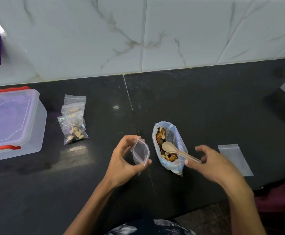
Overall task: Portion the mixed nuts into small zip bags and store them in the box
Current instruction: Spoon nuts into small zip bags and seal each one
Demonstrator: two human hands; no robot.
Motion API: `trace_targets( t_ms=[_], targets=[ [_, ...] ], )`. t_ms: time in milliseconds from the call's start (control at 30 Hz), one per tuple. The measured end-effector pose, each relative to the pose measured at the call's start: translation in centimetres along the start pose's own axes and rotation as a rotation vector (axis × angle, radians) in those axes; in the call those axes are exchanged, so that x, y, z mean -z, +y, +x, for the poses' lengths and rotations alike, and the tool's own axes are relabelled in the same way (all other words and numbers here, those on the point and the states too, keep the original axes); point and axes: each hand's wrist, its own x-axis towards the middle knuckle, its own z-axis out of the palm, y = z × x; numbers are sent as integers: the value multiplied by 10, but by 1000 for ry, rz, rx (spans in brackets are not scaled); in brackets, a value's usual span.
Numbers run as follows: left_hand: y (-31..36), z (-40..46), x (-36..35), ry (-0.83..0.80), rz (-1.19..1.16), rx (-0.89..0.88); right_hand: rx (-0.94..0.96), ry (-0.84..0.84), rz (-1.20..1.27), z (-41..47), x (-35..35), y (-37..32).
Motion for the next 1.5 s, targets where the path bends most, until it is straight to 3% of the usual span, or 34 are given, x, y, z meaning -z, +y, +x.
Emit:
trace_targets(
  t_ms=[67,233,400,600,800,900,1000,1167,1200,1367,1500],
  targets=[
    [-1,1,-2,-7,-22,35,3,-10,34,3,-7,2],
    [-8,10,-10,-31,-62,87,179,254,360,11,-22,4],
    [-18,28,-17,-66,-108,119,286,415,470,23,-37,-8],
    [-32,49,-25,-114,-154,188,461,615,360,28,-48,-17],
    [-40,60,-30,-139,-182,195,592,724,128,34,-66,-22],
    [-40,62,-31,-184,-214,166,635,753,123,38,-72,-24],
    [-38,62,-31,-185,-204,177,568,701,321,39,-72,-26],
    [-34,59,-34,-177,-174,194,260,535,790,42,-60,-23],
    [-33,58,-35,-173,-169,195,252,530,775,42,-59,-22],
    [-33,57,-42,-140,-149,181,527,710,218,32,-72,-30],
    [-31,56,-46,-122,-138,179,543,710,247,35,-78,-33]
  ],
)
